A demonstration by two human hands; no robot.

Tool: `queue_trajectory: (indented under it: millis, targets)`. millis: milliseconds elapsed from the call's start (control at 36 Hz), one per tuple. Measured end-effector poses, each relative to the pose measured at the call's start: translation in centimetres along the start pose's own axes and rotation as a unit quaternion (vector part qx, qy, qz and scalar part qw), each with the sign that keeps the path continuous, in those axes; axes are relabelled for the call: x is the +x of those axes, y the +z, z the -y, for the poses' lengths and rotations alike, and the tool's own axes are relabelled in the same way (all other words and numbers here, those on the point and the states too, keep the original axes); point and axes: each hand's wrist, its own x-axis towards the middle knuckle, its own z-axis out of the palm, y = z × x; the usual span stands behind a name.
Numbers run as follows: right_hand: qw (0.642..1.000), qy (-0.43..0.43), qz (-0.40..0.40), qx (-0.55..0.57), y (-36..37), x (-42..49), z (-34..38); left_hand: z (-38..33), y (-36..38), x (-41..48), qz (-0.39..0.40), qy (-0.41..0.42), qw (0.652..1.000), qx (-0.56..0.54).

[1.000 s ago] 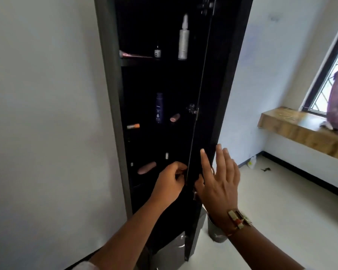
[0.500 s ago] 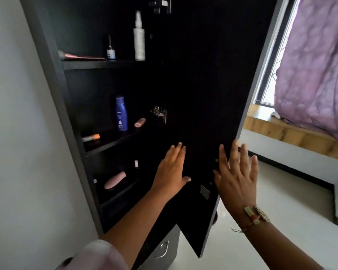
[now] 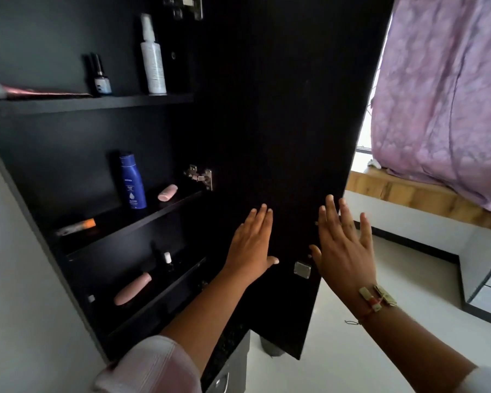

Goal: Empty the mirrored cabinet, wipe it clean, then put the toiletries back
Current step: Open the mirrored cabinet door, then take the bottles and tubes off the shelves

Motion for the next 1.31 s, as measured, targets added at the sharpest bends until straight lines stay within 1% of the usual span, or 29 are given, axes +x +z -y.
queue_trajectory:
  millis: [111, 250, 389, 667, 778, 861, 972, 1083, 1194, 1306]
  targets:
    - [1.0, -0.013, 0.019, -0.001, 0.9, 0.7, -0.9, -0.3, 0.9, 0.9, 0.013, -0.001, 1.0, 0.007]
    - [0.999, -0.046, 0.022, -0.003, 1.3, 1.2, -1.0, -0.4, 1.6, 1.7, 0.024, -0.007, 1.0, 0.009]
    - [0.999, -0.037, 0.022, 0.013, 1.7, 1.6, -0.9, -0.5, 2.3, 1.9, 0.028, -0.011, 0.999, 0.018]
    - [0.998, -0.047, 0.015, 0.047, 2.0, 1.8, -0.2, -0.2, 2.8, 1.6, 0.009, -0.02, 1.0, 0.005]
    - [0.995, -0.055, 0.02, 0.077, 2.3, 1.7, 0.6, 0.0, 3.0, 1.4, -0.003, -0.028, 1.0, -0.003]
    - [0.992, -0.07, 0.01, 0.107, 2.4, 1.7, 1.6, 0.6, 3.1, 1.0, -0.019, -0.045, 0.999, -0.004]
    - [0.982, -0.105, 0.001, 0.156, 3.1, 1.7, 3.3, 2.0, 3.4, -0.2, -0.041, -0.086, 0.995, 0.011]
    - [0.972, -0.127, 0.014, 0.199, 4.4, 2.2, 5.4, 3.9, 3.6, -2.1, -0.05, -0.155, 0.987, 0.019]
    - [0.956, -0.147, 0.024, 0.251, 5.4, 2.8, 8.0, 5.8, 3.8, -4.5, -0.048, -0.234, 0.971, 0.031]
    - [0.938, -0.177, 0.036, 0.296, 6.6, 3.2, 11.0, 7.7, 4.3, -7.6, -0.041, -0.296, 0.953, 0.048]
